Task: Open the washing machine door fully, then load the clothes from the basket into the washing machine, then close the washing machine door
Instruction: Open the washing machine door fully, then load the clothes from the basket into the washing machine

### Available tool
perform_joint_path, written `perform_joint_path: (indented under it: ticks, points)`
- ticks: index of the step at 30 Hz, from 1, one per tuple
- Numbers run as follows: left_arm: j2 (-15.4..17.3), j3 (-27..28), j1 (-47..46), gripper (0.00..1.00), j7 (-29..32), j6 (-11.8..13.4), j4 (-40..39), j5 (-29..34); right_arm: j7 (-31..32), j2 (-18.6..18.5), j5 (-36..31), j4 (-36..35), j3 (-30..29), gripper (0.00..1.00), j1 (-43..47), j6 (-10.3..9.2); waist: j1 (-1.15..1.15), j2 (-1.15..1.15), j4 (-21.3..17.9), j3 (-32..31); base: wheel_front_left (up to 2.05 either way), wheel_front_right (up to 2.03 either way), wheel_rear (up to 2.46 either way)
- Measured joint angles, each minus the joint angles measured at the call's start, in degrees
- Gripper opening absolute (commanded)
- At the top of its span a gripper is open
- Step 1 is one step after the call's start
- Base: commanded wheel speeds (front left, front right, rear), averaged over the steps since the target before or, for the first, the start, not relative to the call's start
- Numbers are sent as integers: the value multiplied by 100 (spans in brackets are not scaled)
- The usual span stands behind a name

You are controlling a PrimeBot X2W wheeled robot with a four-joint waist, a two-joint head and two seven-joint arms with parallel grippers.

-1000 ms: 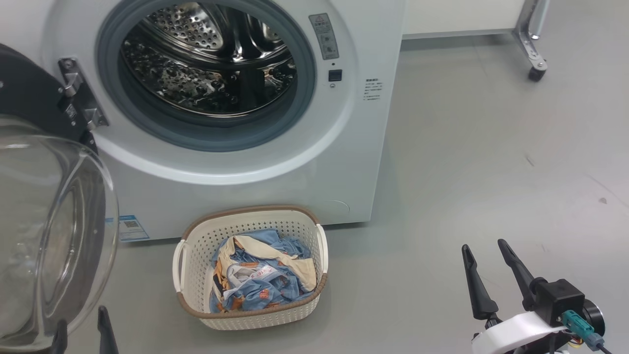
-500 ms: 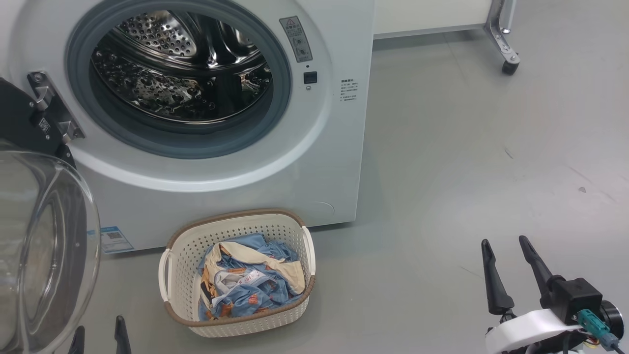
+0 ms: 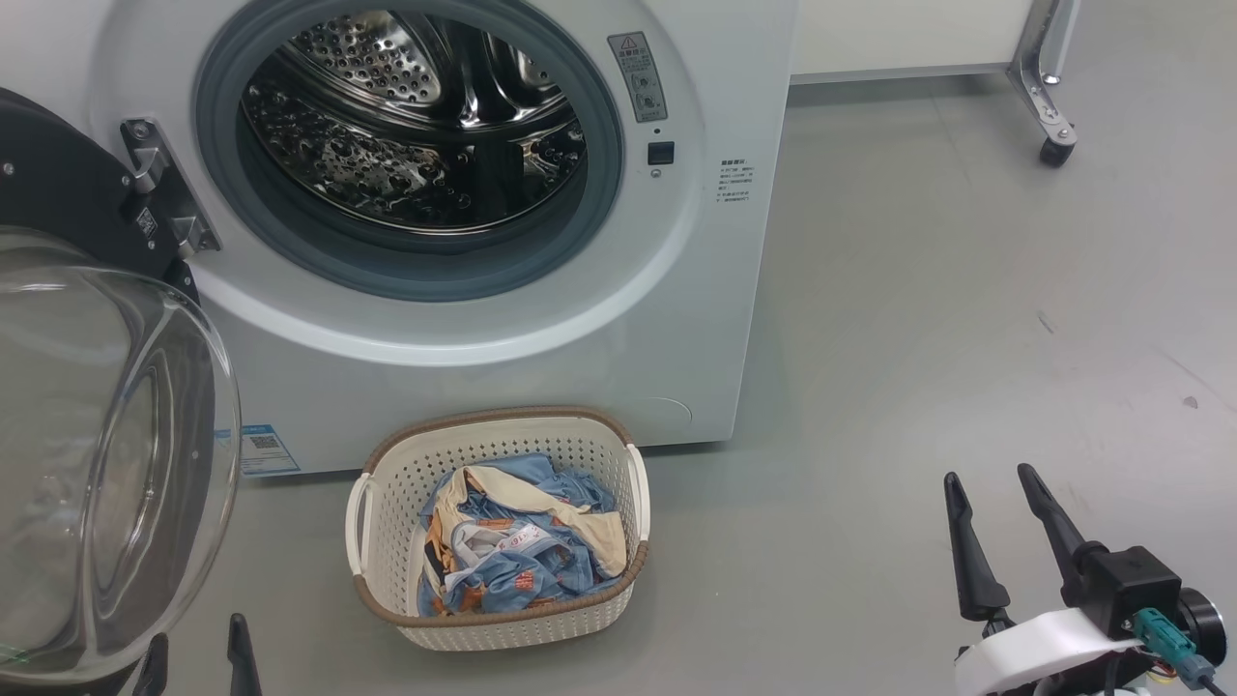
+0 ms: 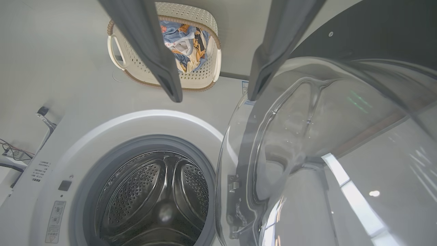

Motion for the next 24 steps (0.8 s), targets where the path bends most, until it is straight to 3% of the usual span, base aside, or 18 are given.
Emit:
perform_joint_path:
  ticks: [24]
  points:
    - [-48,165,-10,100,-5,-110,-64,141,0,1,22,34,154,100,-1,3,0,0,53,42,15,-15,0]
